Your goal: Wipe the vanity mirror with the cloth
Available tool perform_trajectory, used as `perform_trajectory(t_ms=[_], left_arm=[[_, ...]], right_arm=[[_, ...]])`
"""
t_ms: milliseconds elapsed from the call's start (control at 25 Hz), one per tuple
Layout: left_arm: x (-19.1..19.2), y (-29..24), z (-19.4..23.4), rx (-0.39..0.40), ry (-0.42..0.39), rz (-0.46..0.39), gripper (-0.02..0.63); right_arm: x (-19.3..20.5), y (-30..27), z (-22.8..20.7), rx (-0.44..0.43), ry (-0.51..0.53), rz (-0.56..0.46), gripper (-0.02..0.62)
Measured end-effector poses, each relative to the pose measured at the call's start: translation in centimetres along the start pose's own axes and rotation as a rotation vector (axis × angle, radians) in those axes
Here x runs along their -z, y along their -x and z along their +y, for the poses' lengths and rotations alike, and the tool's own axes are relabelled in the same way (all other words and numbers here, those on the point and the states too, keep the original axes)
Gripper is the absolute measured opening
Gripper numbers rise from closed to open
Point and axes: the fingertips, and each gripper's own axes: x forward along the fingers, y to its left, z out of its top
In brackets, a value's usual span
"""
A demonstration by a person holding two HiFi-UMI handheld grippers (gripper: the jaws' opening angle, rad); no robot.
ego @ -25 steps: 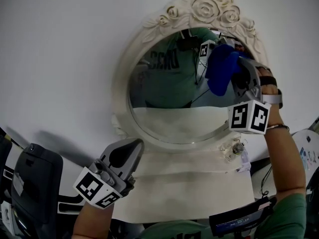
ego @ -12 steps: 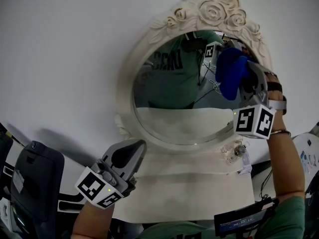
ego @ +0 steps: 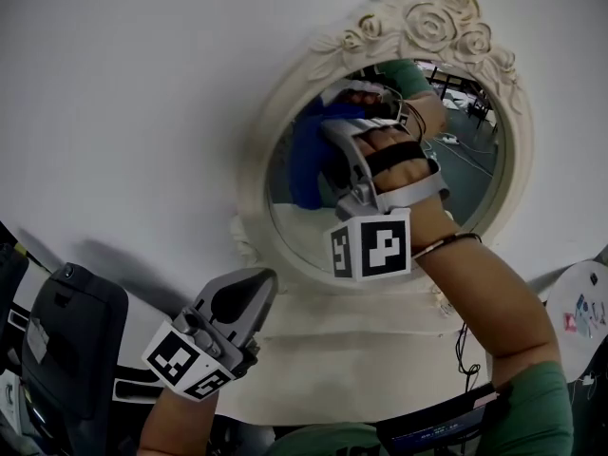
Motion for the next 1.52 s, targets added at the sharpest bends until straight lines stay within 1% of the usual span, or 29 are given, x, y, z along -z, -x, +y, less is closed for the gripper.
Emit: perform_trajectory(t_ms=[120,240,400,520,680,920,1240,1360,1520], left_arm=[[0.0,0.5,0.5,-0.011,0.001,-0.002,-0.003],[0.1,0.7,0.9,-0.017,0.003,-0.004,-0.003],[0.2,0.2,1.0,-0.012,0.007,-0.003,-0.003],[0.2,-0.3,0.6,-0.001,0.007,-0.004,-0.003],[0.3,-1.1,0.3,0.012,0.006,-0.002,-0.003],[0.3,-2.4,-0.6,0.041,0.004,0.000,-0.003],[0.4,-4.0,-2.1,0.080,0.003,0.000,-0.003],[0.4,-4.3,-2.4,0.088,0.002,0.001,-0.003],[0.3,-4.2,-2.6,0.088,0.001,0.000,-0.003]], right_arm=[[-1.6,-1.5,0.4,-0.005,0.016,-0.012,0.109],[-2.2,-2.0,0.6,0.004,0.030,-0.012,0.109],[-1.7,-1.9,0.6,0.015,0.043,-0.011,0.109],[-0.2,-1.1,0.4,0.020,0.046,0.001,0.109],[3.5,0.9,0.0,0.029,0.036,0.041,0.109],[11.1,5.0,-0.6,0.033,0.016,0.138,0.109],[21.5,10.6,-1.8,0.061,0.016,0.353,0.107],[23.9,11.9,-2.1,0.075,0.015,0.422,0.107],[24.9,12.4,-2.2,0.079,0.017,0.464,0.107]])
